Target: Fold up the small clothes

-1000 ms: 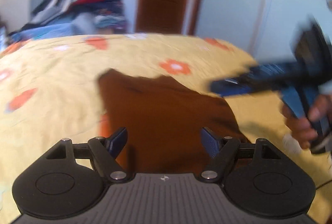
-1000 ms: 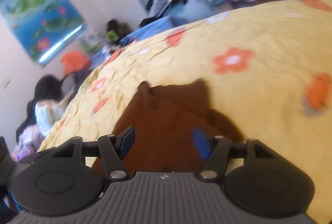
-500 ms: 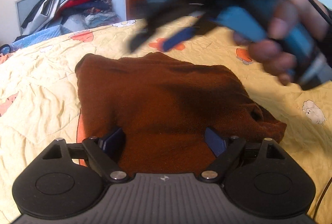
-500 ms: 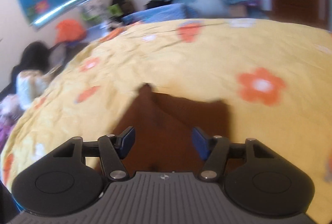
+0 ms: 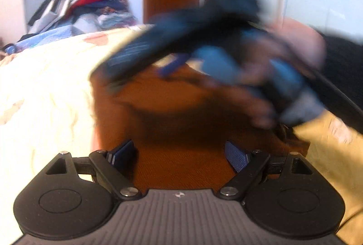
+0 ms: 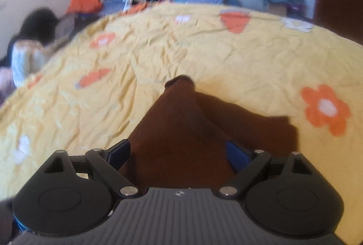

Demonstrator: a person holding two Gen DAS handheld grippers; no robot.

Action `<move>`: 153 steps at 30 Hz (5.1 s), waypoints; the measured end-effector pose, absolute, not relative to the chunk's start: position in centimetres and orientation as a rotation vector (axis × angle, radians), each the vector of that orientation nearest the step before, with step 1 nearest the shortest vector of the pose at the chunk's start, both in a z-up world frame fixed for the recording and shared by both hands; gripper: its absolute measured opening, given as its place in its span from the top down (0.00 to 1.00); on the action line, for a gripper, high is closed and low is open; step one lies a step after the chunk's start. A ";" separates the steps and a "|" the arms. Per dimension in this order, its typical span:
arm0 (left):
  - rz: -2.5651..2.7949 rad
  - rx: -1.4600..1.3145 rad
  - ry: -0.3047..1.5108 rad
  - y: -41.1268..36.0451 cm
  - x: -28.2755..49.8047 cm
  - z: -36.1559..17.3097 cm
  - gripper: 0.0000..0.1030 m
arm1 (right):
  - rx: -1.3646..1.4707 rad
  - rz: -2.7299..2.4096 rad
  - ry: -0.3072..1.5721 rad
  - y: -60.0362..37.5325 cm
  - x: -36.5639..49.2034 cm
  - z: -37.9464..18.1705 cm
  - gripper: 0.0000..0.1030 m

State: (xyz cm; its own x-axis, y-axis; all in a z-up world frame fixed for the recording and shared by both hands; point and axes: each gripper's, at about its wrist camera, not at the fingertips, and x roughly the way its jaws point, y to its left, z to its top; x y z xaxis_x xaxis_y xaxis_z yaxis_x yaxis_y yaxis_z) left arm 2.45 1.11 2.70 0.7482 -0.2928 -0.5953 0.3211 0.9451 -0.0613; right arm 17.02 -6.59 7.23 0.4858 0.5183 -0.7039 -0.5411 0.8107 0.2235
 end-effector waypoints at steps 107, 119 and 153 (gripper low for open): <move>-0.305 -0.173 0.667 7.6 -0.9 7.4 0.24 | 0.532 0.518 0.811 -25.7 6.5 8.8 0.24; -0.364 0.083 0.720 0.7 3.1 2.0 0.25 | 0.394 0.560 0.945 -18.0 16.9 6.4 0.26; -0.087 0.062 0.842 2.5 -4.5 0.0 0.14 | -0.005 0.259 0.870 -15.4 -4.2 4.4 0.00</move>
